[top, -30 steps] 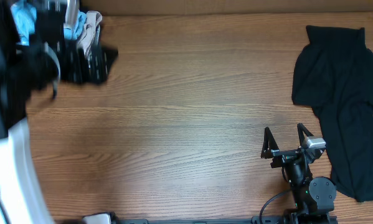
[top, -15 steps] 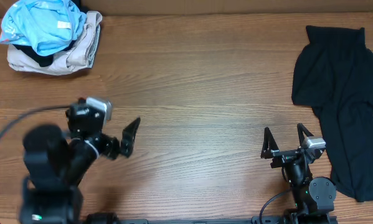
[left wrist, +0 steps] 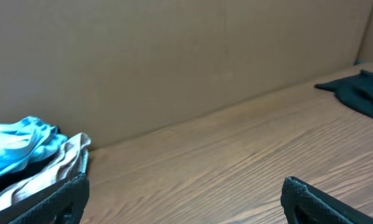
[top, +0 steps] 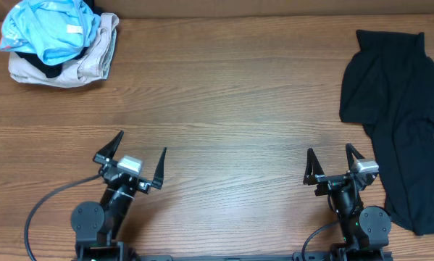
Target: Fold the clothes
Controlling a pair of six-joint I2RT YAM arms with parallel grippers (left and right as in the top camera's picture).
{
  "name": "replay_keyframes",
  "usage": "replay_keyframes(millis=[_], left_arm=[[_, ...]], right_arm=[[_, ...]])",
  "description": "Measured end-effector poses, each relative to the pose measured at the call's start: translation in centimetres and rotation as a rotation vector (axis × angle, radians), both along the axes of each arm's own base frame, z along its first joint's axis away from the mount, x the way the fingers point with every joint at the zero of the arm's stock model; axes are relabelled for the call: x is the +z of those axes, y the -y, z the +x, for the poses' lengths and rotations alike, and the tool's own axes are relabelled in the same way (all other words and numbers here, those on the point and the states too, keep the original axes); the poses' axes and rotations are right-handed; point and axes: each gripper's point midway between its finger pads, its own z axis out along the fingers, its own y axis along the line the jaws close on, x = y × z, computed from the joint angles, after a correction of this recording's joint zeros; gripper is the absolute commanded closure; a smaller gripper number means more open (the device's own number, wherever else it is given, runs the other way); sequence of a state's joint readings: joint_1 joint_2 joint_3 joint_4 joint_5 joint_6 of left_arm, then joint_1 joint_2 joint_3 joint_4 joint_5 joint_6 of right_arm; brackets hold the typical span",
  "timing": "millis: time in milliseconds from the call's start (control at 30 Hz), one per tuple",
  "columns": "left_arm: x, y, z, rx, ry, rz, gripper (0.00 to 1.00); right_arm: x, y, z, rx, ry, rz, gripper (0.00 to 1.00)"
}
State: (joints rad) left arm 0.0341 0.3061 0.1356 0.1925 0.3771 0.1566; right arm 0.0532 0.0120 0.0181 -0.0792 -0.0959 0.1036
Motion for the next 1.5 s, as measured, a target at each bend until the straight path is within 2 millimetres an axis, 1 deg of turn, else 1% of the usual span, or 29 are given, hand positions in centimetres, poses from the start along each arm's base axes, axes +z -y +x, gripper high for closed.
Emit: replay_keyframes(millis=[200,467,667,1500], left_arm=[[-2.7,-0.8,-0.3,0.049,-0.003,-0.001,0.00],[-7.2,-1.5,-1.1,0.094,-0.164,-0.001,0.00],[-5.4,-1.6,-1.4,0.104,-0.083,-0.001,0.00],[-5.4,-1.7,-1.3,0.111,-0.082,-0.002,0.00]], right_arm=[[0.0,0.0,0.0,-0.001,0.000,0.001,0.00],[0.0,0.0,0.0,0.000,0.001,0.000,0.00],[0.0,0.0,0.0,-0.001,0.000,0.001,0.00],[0.0,0.0,0.0,0.000,0.000,0.001,0.00]])
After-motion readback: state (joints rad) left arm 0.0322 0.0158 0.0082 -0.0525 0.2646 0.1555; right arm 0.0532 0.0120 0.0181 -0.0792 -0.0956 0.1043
